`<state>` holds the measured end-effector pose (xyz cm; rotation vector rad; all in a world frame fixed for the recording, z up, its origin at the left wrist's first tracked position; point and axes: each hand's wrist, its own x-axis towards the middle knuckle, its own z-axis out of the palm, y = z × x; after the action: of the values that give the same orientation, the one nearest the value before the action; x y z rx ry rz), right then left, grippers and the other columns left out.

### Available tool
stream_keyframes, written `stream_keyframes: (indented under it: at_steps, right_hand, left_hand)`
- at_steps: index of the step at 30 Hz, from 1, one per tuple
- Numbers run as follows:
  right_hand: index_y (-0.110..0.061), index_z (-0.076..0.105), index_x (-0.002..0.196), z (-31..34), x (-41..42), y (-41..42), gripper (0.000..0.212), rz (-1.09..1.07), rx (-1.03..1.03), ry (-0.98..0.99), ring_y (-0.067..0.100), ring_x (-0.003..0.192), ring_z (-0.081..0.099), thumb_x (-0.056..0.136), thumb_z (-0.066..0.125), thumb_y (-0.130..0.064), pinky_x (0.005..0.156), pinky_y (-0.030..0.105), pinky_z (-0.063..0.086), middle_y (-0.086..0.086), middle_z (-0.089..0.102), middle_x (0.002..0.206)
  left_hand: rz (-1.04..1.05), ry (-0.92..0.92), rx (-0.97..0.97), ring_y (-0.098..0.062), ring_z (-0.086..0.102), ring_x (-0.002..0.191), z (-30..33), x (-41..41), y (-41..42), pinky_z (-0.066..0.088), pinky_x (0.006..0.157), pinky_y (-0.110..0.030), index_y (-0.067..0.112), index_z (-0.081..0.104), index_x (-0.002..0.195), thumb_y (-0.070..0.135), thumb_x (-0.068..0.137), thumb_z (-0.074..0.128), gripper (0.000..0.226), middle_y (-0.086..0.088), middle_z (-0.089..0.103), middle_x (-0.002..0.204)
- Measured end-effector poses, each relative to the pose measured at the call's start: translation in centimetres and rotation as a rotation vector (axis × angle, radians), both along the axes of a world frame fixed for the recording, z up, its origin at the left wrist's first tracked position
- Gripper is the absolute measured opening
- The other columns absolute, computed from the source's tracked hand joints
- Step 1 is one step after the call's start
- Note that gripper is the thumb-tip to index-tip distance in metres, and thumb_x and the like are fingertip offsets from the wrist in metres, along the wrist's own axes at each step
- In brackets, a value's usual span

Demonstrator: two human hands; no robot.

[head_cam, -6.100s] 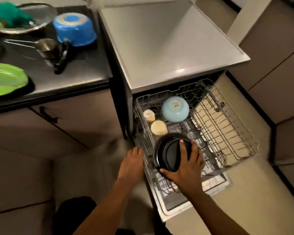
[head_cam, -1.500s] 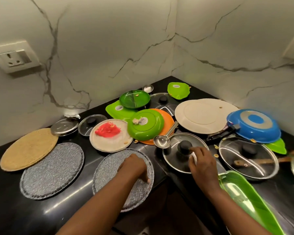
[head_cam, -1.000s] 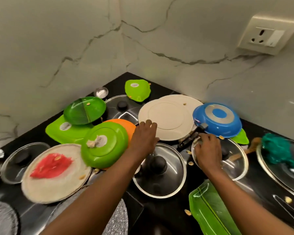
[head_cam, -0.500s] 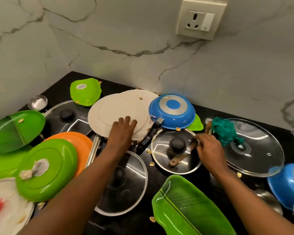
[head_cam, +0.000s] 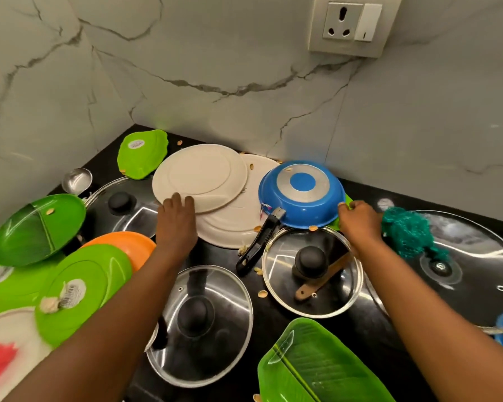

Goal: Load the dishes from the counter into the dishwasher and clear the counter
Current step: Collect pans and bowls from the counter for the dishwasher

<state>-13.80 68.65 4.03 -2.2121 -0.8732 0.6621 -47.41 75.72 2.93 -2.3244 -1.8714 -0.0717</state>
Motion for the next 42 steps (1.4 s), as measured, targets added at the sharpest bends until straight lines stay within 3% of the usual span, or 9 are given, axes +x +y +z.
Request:
stream_keyframes:
  at_steps: [3,8,17,20,22,27,32,36,42]
  right_hand:
    - [-0.004,0.064,0.082,-1.4,-0.3,2.4,0.036,-0.047,0.015,0.134,0.038,0.082,0.067,0.073,0.052,-0.037,0.077,0.048,0.056,0.023,0.069,0.086]
    - [-0.012,0.051,0.057,-2.6,-2.6,5.5,0.016,-0.048,0.132,0.321,0.034,0.064,0.058,0.067,0.054,-0.024,0.07,0.048,0.054,0.021,0.057,0.065]
    - [-0.014,0.064,0.082,0.6,-9.7,8.1,0.018,0.125,0.273,0.663,0.018,0.075,0.061,0.084,0.063,0.004,0.075,0.032,0.052,0.007,0.065,0.079]
    - [-0.001,0.066,0.086,-0.2,-11.1,8.4,0.01,0.156,0.244,0.578,0.018,0.072,0.052,0.077,0.061,0.0,0.065,0.035,0.042,0.008,0.061,0.075]
    - [-0.002,0.065,0.082,-0.7,-11.8,8.4,0.007,0.165,0.236,0.548,0.016,0.07,0.049,0.078,0.06,-0.002,0.064,0.034,0.04,0.005,0.057,0.072]
    - [-0.014,0.068,0.105,0.4,-10.8,6.1,0.024,0.281,0.216,0.342,0.025,0.096,0.066,0.084,0.059,-0.011,0.093,0.041,0.051,0.008,0.071,0.102]
    - [-0.012,0.067,0.112,2.6,-3.1,-1.6,0.026,0.169,0.339,-0.081,0.017,0.094,0.064,0.089,0.057,-0.006,0.082,0.014,0.043,0.002,0.069,0.104]
    - [-0.015,0.067,0.116,3.6,5.5,-9.1,0.026,-0.081,0.304,-0.273,0.022,0.101,0.063,0.091,0.059,-0.011,0.089,0.035,0.049,0.005,0.069,0.11]
    - [-0.012,0.069,0.111,3.5,9.9,-15.4,0.021,-0.24,0.211,-0.361,0.025,0.09,0.062,0.093,0.058,-0.013,0.076,0.027,0.039,0.013,0.07,0.106]
  left_hand:
    - [-0.1,-0.093,-0.008,-0.048,0.055,0.093,-1.4,1.0,-1.4,0.049,0.078,-0.05,-0.004,0.056,0.114,0.006,0.069,0.046,0.047,-0.032,0.054,0.117]
    - [-0.167,-0.177,-0.03,-0.046,0.051,0.115,-1.1,2.8,-3.2,0.047,0.088,-0.053,0.001,0.057,0.122,-0.007,0.052,0.066,0.071,-0.028,0.048,0.136]
    - [-0.064,-0.405,-0.101,-0.039,0.054,0.116,-1.2,-0.5,-3.0,0.042,0.098,-0.043,0.004,0.057,0.129,0.005,0.08,0.052,0.049,-0.019,0.055,0.131]
    - [-0.062,-0.438,-0.085,-0.039,0.06,0.104,-1.3,-1.2,-2.8,0.047,0.09,-0.043,0.005,0.062,0.123,0.027,0.08,0.035,0.055,-0.017,0.062,0.119]
    - [-0.057,-0.419,-0.056,-0.04,0.06,0.099,-1.4,-1.3,-2.6,0.048,0.083,-0.043,0.006,0.063,0.12,0.012,0.082,0.047,0.042,-0.018,0.064,0.113]
    - [0.025,-0.407,0.052,-0.046,0.057,0.1,-1.3,0.7,-1.9,0.047,0.086,-0.05,-0.001,0.058,0.122,-0.008,0.077,0.054,0.045,-0.024,0.06,0.115]
    - [-0.182,-0.348,0.147,-0.044,0.054,0.11,-0.9,6.1,-1.9,0.044,0.095,-0.051,-0.002,0.056,0.125,0.002,0.081,0.065,0.046,-0.025,0.057,0.127]
    - [-0.4,-0.323,-0.027,-0.042,0.051,0.121,-1.2,11.2,-1.5,0.042,0.102,-0.053,0.002,0.057,0.127,0.018,0.078,0.073,0.054,-0.024,0.052,0.135]
    - [-0.486,-0.259,-0.258,-0.026,0.035,0.14,-2.3,10.5,-1.1,0.036,0.107,-0.051,0.025,0.046,0.142,0.043,0.092,0.057,0.055,0.001,0.037,0.153]
